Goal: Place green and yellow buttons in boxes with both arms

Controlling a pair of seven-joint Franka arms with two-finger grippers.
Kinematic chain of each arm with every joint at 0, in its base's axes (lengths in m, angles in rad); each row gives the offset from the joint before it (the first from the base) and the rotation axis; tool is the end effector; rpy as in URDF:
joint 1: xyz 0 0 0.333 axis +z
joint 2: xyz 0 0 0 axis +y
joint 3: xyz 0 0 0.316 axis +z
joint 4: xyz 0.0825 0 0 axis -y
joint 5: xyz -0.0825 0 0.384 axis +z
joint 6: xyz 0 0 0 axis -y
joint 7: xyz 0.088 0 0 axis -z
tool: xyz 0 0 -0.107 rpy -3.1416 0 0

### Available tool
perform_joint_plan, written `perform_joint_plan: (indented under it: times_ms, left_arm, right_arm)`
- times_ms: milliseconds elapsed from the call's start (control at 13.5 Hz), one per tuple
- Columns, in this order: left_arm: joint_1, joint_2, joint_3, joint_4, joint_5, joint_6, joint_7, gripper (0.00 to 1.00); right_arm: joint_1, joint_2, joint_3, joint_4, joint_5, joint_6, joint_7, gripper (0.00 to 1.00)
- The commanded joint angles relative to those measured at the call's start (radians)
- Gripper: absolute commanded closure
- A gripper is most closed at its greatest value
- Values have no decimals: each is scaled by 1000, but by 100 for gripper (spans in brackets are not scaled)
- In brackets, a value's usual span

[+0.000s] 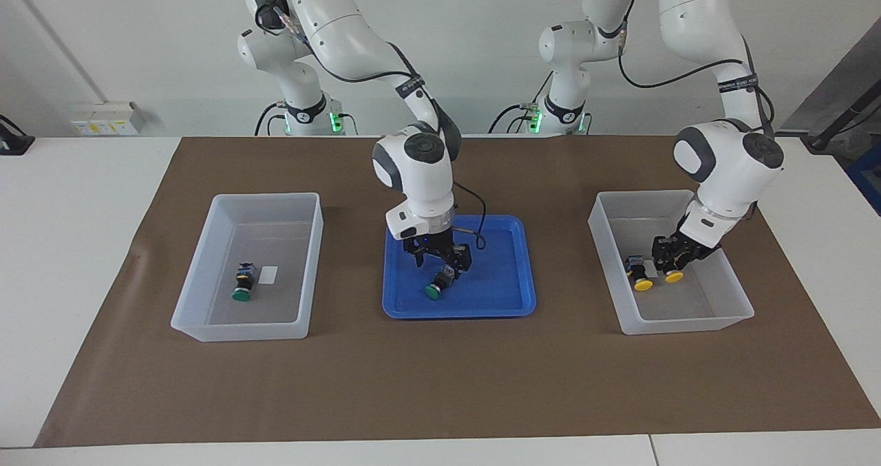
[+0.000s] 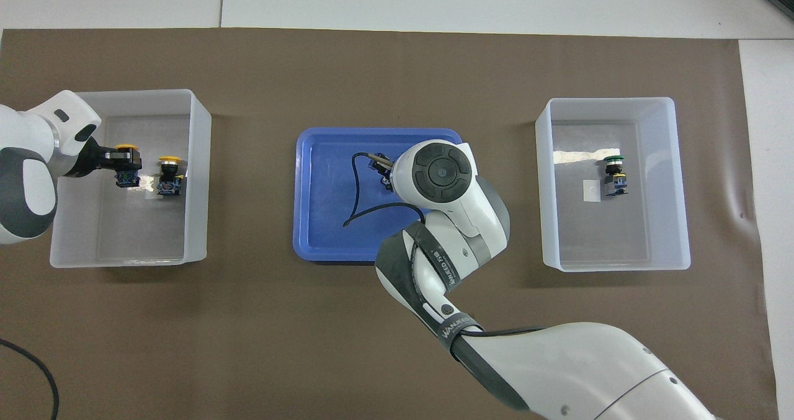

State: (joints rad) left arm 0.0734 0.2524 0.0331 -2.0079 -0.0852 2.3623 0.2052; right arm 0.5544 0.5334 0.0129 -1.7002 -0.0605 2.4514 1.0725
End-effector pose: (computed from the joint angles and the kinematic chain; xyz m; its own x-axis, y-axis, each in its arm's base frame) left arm 0.6028 0.0627 0.3404 0.9931 -0.0404 0.1101 -0.0445 -0.9984 0.0358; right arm 0.5861 0.3721 0.3065 0.8796 -0.4549 0.1390 -0.4315 -0.8861 -0.1695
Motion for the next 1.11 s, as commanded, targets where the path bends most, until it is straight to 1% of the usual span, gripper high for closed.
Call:
perform_joint_plan:
  times_ms: [0,444,519,593,667,815,889,963,1037]
  left_arm:
    - [13,-21,-7,42,-5,-58,20,0]
    - [-3,-33,-7,345,-1,-479,10,0]
    - [-7,-33,-7,401,-1,-558,3,0]
    - [-9,-35,-12,449,1,-619,-27,0]
    - [-12,-39,-21,469,2,-664,-65,0]
    - [-68,-102,-22,472,18,-725,-121,0]
    - [-95,-128,-27,471,62,-745,-151,0]
    - [-125,-145,-28,471,89,-773,-161,0]
    - [-133,-171,-30,471,90,-794,-162,0]
  right_arm:
    - [-1,20,-2,17,-13,75,-20,0]
    - [-7,20,-2,-15,-13,84,-26,0]
    - [-7,20,-1,-16,-12,74,-26,19]
    - [-1,16,-2,-12,-12,52,-26,73]
    - [1,13,-2,0,-12,10,-25,100]
    - [-2,5,-2,39,-13,-52,-26,100]
    - [-10,-1,-2,62,-13,-95,-28,100]
    - [-30,-27,-2,83,-12,-147,-55,100]
    - [-51,-65,-2,83,-10,-188,-110,100]
